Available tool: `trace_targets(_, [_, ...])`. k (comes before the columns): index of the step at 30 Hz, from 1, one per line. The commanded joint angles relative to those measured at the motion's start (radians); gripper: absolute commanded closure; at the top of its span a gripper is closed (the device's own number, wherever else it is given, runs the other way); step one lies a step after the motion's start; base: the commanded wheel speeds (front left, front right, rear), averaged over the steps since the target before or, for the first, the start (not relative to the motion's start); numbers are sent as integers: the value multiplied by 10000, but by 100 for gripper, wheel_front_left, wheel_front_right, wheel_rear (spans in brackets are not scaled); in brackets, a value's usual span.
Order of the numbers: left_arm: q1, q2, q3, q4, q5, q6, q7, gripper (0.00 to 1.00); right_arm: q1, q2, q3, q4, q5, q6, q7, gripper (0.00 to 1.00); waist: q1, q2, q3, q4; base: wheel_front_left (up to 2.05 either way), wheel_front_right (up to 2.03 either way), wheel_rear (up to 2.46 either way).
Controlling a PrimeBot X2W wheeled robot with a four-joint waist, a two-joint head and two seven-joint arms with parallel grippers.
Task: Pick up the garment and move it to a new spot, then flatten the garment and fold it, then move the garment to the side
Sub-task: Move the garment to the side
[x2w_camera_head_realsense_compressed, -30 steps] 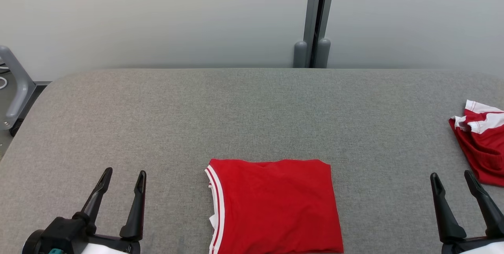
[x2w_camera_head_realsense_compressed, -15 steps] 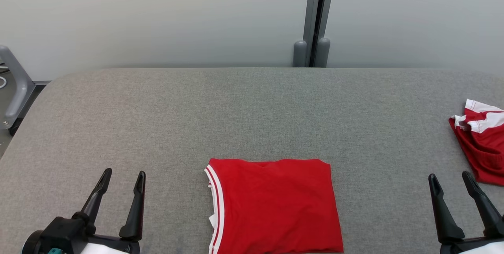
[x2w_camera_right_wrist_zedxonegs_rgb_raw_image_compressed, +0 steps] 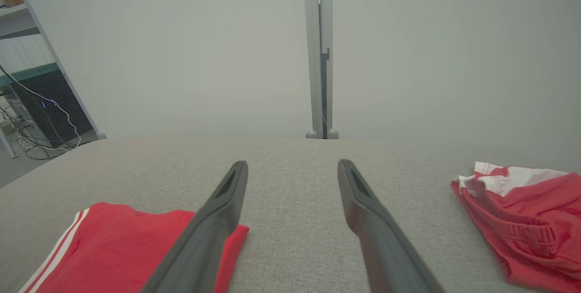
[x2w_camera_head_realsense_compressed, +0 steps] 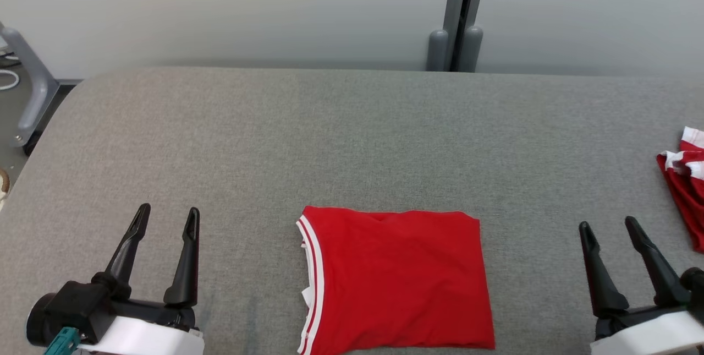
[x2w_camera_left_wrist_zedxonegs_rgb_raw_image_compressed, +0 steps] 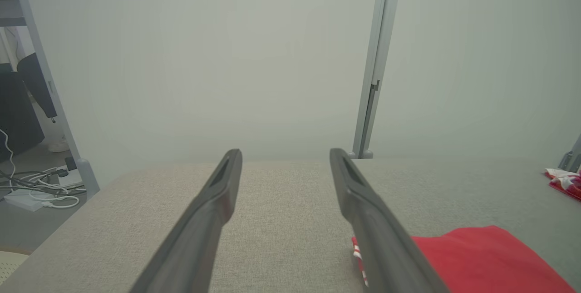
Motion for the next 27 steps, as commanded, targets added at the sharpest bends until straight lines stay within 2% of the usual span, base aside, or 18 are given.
trace_targets(1, [-269, -35, 12, -23, 90, -41, -117, 0, -255, -39, 188, 207, 67, 20, 12, 0, 0, -1, 354, 273, 0, 0, 0])
trace_targets(11, [-1084, -477, 138, 65, 210, -327, -458, 0, -1205, -70, 1537, 2294, 517, 20, -223, 0, 0, -1, 1422, 1085, 0, 0, 0])
trace_targets(23, [-1338, -820, 605, 149, 480, -739, -502, 0, -1850, -106, 2839, 4741, 1423, 20, 57, 0, 0, -1, 1777, 1172, 0, 0, 0])
trace_targets(24, [-1354, -832, 661, 143, 500, -772, -502, 0, -1931, -112, 2929, 4851, 1533, 20, 17, 16, 0, -1, 1777, 1161, 0, 0, 0])
trace_targets(25, [-1362, -854, 709, 145, 534, -810, -503, 0, -2008, -122, 3011, 4965, 1613, 20, 15, 58, 0, -1, 1778, 1151, 0, 0, 0])
trace_targets(26, [-1360, -896, 752, 149, 569, -845, -503, 0, -2068, -150, 3073, 5081, 1660, 20, -4, 91, 0, -1, 1775, 1142, 0, 0, 0])
trace_targets(27, [-1360, -896, 752, 149, 569, -845, -503, 0, -2068, -150, 3073, 5081, 1660, 20, -4, 91, 0, -1, 1775, 1142, 0, 0, 0])
